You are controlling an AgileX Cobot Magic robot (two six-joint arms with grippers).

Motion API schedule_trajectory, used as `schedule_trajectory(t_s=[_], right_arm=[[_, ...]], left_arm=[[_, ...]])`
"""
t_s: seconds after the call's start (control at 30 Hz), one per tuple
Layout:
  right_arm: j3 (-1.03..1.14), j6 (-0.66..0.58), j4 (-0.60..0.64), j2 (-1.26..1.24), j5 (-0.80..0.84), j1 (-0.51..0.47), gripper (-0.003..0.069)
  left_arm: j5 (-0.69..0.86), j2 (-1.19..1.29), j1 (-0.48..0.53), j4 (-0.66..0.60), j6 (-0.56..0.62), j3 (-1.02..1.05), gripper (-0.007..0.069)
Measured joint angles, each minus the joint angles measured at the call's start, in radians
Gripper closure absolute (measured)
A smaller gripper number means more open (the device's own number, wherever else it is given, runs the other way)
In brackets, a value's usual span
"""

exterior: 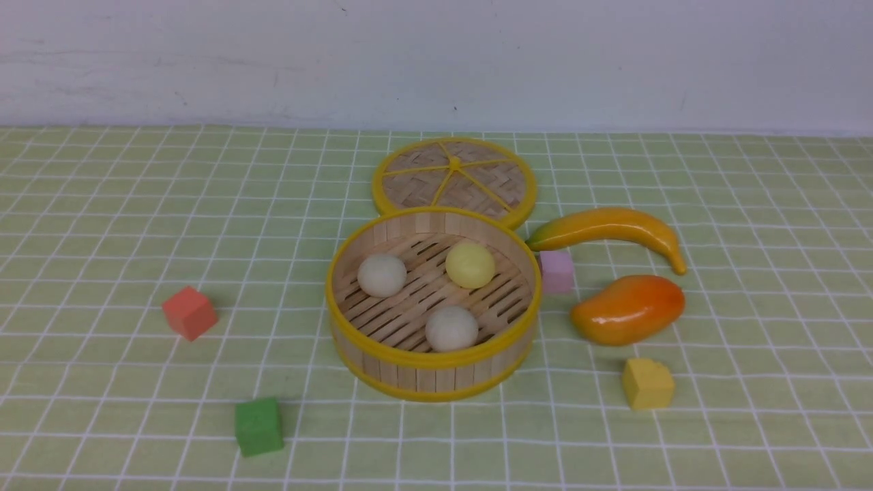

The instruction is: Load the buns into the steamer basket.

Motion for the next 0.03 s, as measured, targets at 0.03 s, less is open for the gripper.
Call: schedule_trajectory(t_s=[0.03], right_arm=[[0.000, 0.000, 0.000, 0.000, 0.000, 0.000, 0.0606]], left_arm=[[0.000, 0.000, 0.000, 0.000, 0.000, 0.000, 0.0386]])
